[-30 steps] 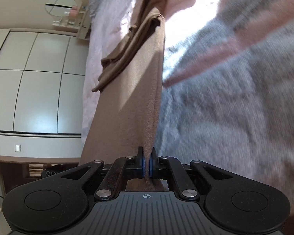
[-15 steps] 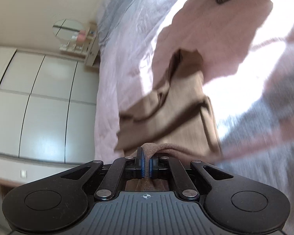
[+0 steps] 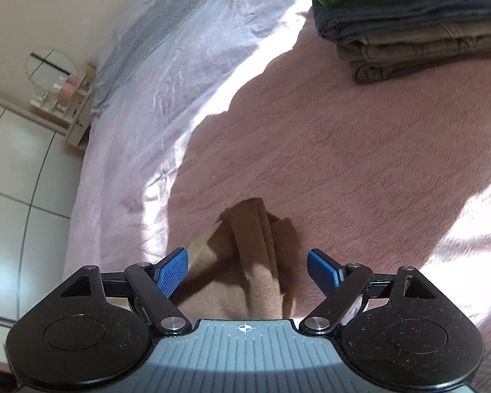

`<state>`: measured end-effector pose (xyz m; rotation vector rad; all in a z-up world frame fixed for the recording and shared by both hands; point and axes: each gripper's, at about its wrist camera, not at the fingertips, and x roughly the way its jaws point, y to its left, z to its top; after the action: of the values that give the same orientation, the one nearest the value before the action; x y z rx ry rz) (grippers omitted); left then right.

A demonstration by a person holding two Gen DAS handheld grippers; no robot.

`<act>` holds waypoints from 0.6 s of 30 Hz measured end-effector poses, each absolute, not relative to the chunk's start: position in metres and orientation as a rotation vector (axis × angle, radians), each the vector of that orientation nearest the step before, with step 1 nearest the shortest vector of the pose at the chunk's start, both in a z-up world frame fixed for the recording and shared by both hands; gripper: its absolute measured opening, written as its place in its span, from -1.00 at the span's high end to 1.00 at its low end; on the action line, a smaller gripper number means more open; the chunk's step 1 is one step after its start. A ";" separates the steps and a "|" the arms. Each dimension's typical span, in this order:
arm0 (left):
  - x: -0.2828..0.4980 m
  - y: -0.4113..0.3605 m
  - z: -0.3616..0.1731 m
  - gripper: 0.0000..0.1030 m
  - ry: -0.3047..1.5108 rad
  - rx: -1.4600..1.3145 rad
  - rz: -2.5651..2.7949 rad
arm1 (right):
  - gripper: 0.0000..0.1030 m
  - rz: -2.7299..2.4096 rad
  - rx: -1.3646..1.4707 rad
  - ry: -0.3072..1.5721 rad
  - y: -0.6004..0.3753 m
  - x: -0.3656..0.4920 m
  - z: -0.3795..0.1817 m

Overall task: Fold clothes
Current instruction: 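Lift the hem and fold it over toward the collar with both grippers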

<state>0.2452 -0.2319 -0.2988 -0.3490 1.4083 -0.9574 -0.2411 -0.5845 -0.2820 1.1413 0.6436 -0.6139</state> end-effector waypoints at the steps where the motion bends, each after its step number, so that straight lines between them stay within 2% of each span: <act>1: 0.242 -0.234 -0.297 0.56 1.391 -0.291 -0.991 | -0.43 -0.606 1.098 0.662 -0.582 -0.240 -0.283; 3: 0.235 -0.241 -0.292 0.55 1.353 -0.184 -1.059 | -0.15 -0.591 1.011 0.697 -0.577 -0.237 -0.285; 6: 0.227 -0.256 -0.292 0.41 1.328 -0.131 -1.107 | -0.13 -0.569 0.883 0.746 -0.570 -0.232 -0.288; 11: 0.225 -0.290 -0.308 0.47 1.335 -0.098 -1.122 | -0.13 -0.580 0.858 0.736 -0.578 -0.209 -0.304; 12: 0.226 -0.293 -0.310 0.78 1.337 -0.090 -1.131 | 0.16 -0.575 0.854 0.731 -0.578 -0.207 -0.305; 13: 0.225 -0.293 -0.309 1.00 1.329 -0.079 -1.140 | 0.94 -0.571 0.845 0.728 -0.578 -0.205 -0.304; 18: 0.223 -0.280 -0.292 1.00 1.243 -0.057 -1.152 | 0.96 -0.566 0.702 0.726 -0.564 -0.203 -0.278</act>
<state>0.2235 -0.2796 -0.2915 -0.0573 1.2428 -1.1515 -0.2031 -0.5636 -0.2784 0.7017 0.7260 -0.5662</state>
